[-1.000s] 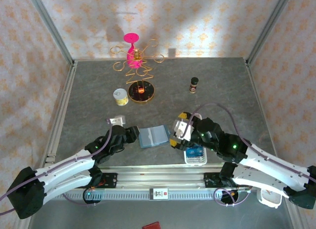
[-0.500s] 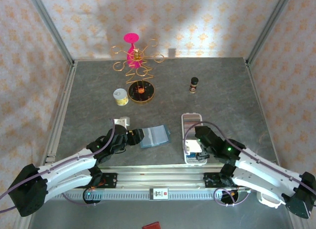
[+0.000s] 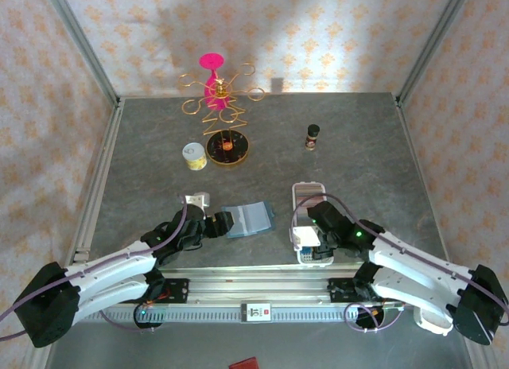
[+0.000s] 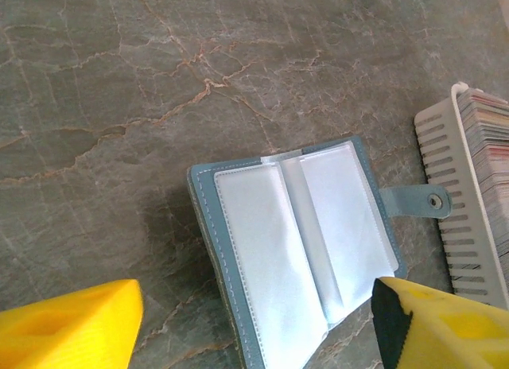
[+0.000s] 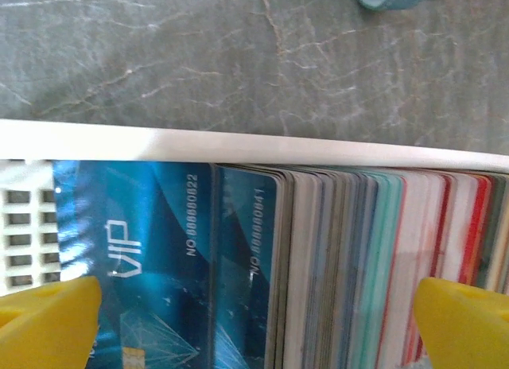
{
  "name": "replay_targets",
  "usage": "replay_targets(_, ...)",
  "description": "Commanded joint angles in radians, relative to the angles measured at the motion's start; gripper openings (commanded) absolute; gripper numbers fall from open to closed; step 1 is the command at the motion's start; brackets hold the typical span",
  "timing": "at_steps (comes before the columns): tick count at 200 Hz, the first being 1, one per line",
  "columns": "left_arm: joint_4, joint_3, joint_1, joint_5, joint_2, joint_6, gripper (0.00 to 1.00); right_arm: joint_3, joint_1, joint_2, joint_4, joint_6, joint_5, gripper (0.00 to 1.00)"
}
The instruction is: Put the credit cards into the card holder
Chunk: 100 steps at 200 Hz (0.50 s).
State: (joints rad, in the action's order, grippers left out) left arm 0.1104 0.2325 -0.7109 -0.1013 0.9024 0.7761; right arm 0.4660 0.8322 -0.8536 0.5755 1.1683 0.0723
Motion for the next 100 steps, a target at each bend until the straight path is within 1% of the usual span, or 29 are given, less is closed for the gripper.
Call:
replay_targets(1,0.029,-0.01,0.007,-0.006,0.01,-0.004,0.82,0.015,-0.004,-0.008,0.023,0.001,0.017,1.0)
replay_targets(27,0.037,-0.013,0.007,-0.009,0.018,-0.003,0.87,-0.003,-0.005,-0.021,-0.006,0.024,-0.003,1.0)
replay_targets(47,0.041,-0.014,0.007,-0.011,0.023,-0.001,0.9,-0.033,-0.004,-0.037,-0.053,0.049,-0.055,1.0)
replay_targets(71,0.045,-0.018,0.007,-0.014,0.024,0.0,0.91,-0.058,-0.004,-0.051,-0.108,0.077,-0.106,1.0)
replay_targets(100,0.051,-0.021,0.007,-0.012,0.029,0.003,0.91,-0.051,-0.004,-0.066,-0.135,0.086,-0.118,1.0)
